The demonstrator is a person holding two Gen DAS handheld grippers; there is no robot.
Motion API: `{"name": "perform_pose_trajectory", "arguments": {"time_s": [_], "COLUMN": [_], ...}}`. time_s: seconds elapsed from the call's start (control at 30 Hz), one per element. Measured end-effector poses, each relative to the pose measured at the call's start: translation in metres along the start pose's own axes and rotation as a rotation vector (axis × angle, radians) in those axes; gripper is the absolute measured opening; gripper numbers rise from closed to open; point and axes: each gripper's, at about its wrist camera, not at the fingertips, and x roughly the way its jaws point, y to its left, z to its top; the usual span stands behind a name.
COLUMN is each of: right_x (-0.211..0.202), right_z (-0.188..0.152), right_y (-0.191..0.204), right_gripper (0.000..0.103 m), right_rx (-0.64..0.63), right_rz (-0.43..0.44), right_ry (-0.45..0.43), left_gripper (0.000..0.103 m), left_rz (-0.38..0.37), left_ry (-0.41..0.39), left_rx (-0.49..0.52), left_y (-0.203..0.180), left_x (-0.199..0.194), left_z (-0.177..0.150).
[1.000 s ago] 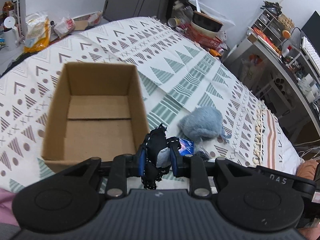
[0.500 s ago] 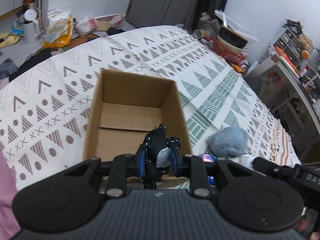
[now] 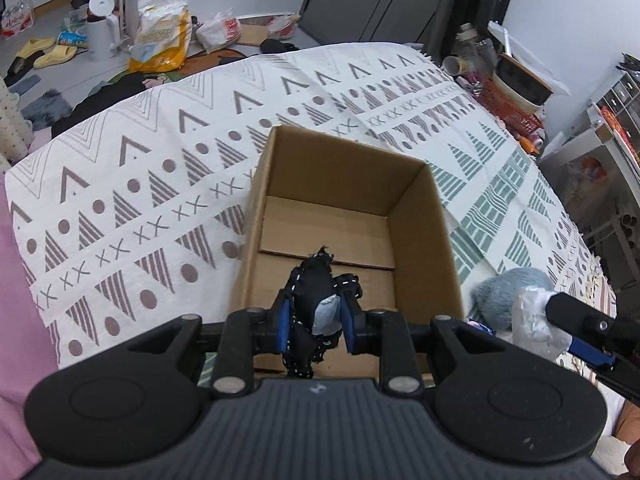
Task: Organize soft objects
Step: 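Carry both items into the cardboard box and open both tools, then move both tools back toward the remaining soft items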
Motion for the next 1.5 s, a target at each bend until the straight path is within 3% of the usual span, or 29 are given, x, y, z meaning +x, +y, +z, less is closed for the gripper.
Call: {"name": "perform_pose_trajectory", "arguments": {"time_s": [0.47,0.83,0.93,1.07,1.17,1.33,1.5], "right_x": [0.053,0.059,0.058,0.044,0.029,0.004,-0.019], "right_z": [-0.016,-0.023,-0.023,-0.023,-0.021,-0.019,-0.02], "right_y": [0.023,0.021,0.02,0.018,0.011,-0.007,-0.023], "right_gripper": [0.037,0.038,0.043,0.058,0.062,0.067,0.079], "right_rx": [-0.037,-0.011,0.0,-0.004,0.003,0.024,0.026], "right_rz": [-0.009,-0.008,0.009,0.025,0.024,0.013,-0.008], "right_ry": [0.115,0.128,0.13,0.103,0.08,0.04,0.004], "left_gripper": [0.031,0.036,0.046,0.065,0.076,0.079,0.089], "left_rz": [0.006,0.003,0.013,0.027,0.044,0.056,0.058], "left_ry": [0.037,0.038,0.02,0.004,-0.005,-0.018,-0.049], "left_rx": [-0.026,-0.024,-0.013,-0.01,-0.004,0.024,0.05], "left_y": [0.015,0.013,0.012,0.009,0.003,-0.011,-0.028], "left_x": [0.002,-0.009,-0.019,-0.031,-0.038,-0.049,-0.06], "left_z": [0.006,0.005,0.005,0.006,0.005,0.001,-0.007]}}
